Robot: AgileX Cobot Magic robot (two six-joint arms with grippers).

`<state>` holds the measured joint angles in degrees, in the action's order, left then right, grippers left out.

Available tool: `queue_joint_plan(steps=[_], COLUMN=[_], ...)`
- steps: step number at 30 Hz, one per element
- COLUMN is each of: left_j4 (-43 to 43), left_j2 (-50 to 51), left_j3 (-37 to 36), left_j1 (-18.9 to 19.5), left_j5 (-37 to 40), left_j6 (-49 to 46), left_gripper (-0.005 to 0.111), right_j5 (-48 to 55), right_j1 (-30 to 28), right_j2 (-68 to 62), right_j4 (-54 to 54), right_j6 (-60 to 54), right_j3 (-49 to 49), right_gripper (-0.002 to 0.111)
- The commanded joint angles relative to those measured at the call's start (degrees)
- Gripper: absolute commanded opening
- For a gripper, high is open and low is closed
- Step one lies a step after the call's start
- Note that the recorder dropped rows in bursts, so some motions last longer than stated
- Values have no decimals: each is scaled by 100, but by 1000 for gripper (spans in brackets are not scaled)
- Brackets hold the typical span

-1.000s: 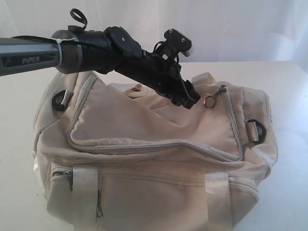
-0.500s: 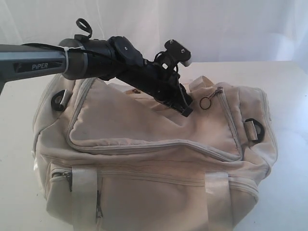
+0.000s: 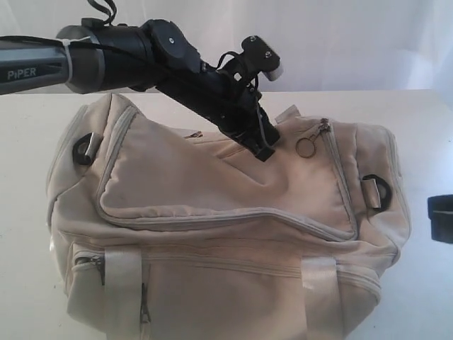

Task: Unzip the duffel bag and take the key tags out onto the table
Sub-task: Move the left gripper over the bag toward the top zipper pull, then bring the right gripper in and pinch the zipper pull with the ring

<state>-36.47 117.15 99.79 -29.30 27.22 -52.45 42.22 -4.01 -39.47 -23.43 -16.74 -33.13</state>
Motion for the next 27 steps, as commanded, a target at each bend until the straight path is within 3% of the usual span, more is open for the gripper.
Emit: queue_joint_plan(steps=[1,4,7,9,12,16,18,27], left_j4=[-251,-251,-251,-251,-261,-261,-261,-241], left_j2=[-235,-296,-459,-522,-558,-558,-558,-558], left_j3=[34,34,34,34,34,34,34,34], left_j1=[-49,-49,-49,-49,-49,-49,-49,-49], left_j5=[591,728,830,819,829,840,852,898], left_j6=[11,11,11,11,11,11,11,11], left_gripper=[0,0,0,0,0,0,0,0], right_j5=[-360,-528,-519,-536,-627,-620,-878,-1281], right_j1=[12,12,129,279,401,401,401,401], right_j2=[-811,-1461,-2437,-3070,-3778,-4293,-4293,-4293], right_j4=[-833,-1489,-3006,-3428,-3483,-3462,-3404,-3153], right_j6=[-468,-945,-2370,-2809,-2822,-2844,-2919,-2905], right_j3=[-328,-634,-1064,-1288,-1503,-1613,-1613,-1613], right_gripper=[0,0,0,0,7,37,46,48])
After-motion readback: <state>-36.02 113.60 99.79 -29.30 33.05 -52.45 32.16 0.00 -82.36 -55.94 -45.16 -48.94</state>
